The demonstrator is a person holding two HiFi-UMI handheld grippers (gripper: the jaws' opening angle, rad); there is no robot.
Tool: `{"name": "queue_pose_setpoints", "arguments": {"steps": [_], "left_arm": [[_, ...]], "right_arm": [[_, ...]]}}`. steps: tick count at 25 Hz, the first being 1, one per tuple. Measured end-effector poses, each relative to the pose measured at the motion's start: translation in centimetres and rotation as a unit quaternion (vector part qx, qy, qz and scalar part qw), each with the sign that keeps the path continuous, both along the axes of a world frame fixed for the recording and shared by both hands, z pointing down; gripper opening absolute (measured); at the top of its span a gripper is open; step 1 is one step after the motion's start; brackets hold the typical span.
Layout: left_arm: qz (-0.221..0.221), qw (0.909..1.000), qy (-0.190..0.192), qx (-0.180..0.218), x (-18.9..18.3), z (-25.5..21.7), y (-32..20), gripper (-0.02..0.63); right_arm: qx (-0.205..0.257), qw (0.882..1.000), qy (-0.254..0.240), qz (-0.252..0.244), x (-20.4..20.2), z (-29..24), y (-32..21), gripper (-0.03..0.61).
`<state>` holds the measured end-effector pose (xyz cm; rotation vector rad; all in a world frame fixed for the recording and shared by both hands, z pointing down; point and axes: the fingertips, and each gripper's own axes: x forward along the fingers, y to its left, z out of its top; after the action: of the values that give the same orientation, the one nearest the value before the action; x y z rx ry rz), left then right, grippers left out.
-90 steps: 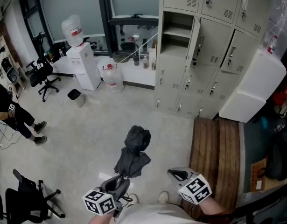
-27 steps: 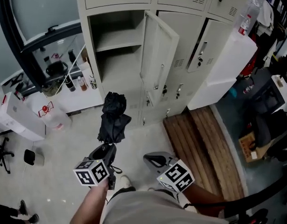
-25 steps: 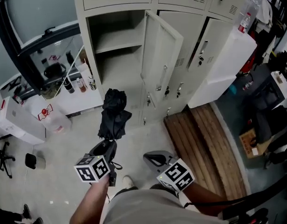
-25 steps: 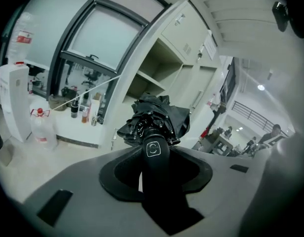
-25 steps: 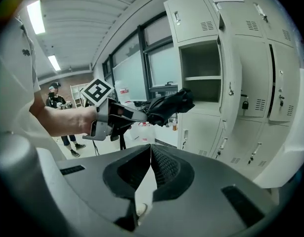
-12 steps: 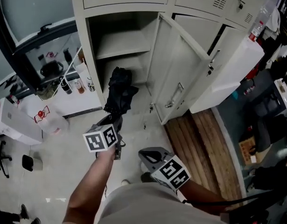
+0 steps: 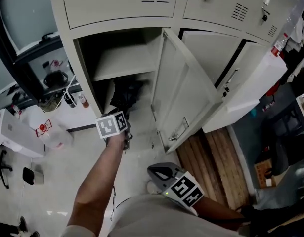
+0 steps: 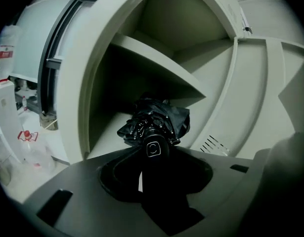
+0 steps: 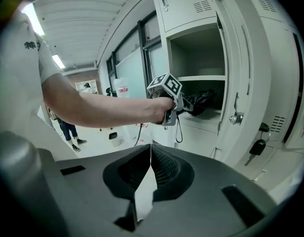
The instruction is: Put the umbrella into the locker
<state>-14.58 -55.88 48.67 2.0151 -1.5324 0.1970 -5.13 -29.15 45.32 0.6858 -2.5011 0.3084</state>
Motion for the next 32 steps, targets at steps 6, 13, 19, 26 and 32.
{"name": "queue_pose_setpoints", "arguments": {"steps": [6,13,19,26,32], "left_arm": [[-0.017,0.9994,-0.027,-0.016,0.5,1.4,-5.5,0.164],[-0.033,0.9976,-0.047,-0.041,0.2,3.0,-9.5,0.164],[-0.025,0.9951,-0.075,-0.06,0.2,3.8,-10.6,0.169],[-0.021,0.9958,-0.062,-0.064,-0.3,3.8,-10.5,0.247],[0.007,0.9973,-0.064,-0.037,-0.1,1.6,-8.3,0.27]], "right_arm": [[-0.011,1.0,0.006,0.003,2.6,0.4,-1.7,0.017],[-0.023,1.0,0.008,0.011,4.5,0.8,-2.7,0.017],[-0.033,0.999,0.006,0.021,5.4,1.2,-3.3,0.017],[-0.028,0.999,0.004,0.031,5.2,1.0,-3.5,0.017],[-0.029,0.999,0.002,0.027,4.1,1.0,-2.7,0.017]]}}
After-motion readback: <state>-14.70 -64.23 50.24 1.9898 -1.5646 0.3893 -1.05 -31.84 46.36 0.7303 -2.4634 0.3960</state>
